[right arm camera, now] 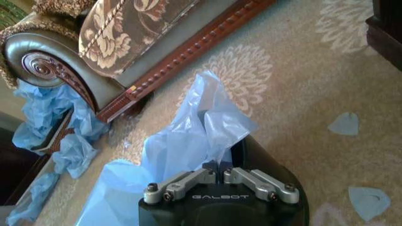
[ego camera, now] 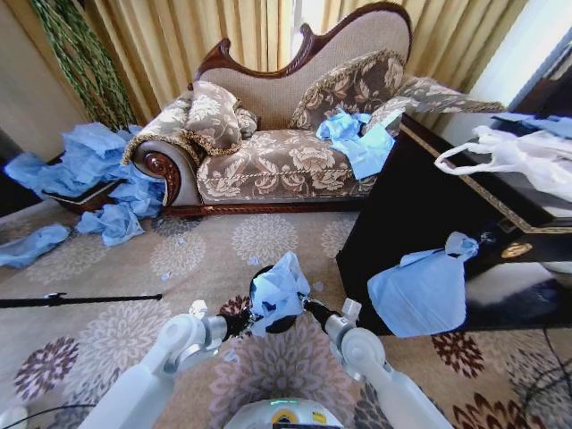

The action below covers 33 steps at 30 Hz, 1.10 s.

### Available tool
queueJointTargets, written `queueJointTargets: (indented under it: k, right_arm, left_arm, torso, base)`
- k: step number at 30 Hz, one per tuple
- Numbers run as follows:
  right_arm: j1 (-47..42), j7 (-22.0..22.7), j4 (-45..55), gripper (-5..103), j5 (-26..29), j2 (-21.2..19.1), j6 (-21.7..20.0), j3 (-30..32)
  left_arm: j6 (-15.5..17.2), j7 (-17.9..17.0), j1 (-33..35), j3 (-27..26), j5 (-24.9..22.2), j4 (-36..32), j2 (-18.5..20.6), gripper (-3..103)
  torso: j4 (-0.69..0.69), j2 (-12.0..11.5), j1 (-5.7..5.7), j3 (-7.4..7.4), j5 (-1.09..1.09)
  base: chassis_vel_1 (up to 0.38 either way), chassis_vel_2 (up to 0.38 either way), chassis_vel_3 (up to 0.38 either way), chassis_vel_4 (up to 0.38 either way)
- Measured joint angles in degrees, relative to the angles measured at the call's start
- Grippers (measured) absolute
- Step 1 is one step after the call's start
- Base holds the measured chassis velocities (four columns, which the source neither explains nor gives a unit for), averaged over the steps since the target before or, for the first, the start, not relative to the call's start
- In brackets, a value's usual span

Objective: Place a garbage bag over the trash bin.

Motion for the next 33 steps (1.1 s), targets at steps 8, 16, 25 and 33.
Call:
queueJointTargets:
  k: [8,16,25,33]
  right_arm:
    - [-0.33,-0.30,-0.54,0,-0.28,0.60,0.60,0.35]
    - [-1.54,-0.97,0.81,0,-1.02,-0.48,0.71,1.11]
    - [-2.34,-0.97,2.48,0,-0.93,-1.07,0.49,1.99]
    - [-2.47,-1.33,2.25,0,-0.90,-0.67,0.15,2.29]
  left_arm:
    - [0.28,0.09,0.40,0.12,0.59,-0.03,-0.19,0]
    - [2.07,1.65,0.88,0.12,5.74,-0.76,1.43,13]
    - [5.36,4.42,4.54,-3.60,11.57,-5.25,6.42,45]
    - [1.08,21.91,8.28,-2.55,46.28,-8.92,12.99,72]
  torso:
    - [0.00,0.00,0.00,0.00,0.00]
    - [0.00,0.00,0.00,0.00,0.00]
    - [0.00,0.00,0.00,0.00,0.00]
    - [0.01,0.00,0.00,0.00,0.00]
  base:
    - [0.000,0.000,0.000,0.000]
    - [0.000,0.000,0.000,0.000]
    - [0.000,0.000,0.000,0.000]
    - [0.000,0.000,0.000,0.000]
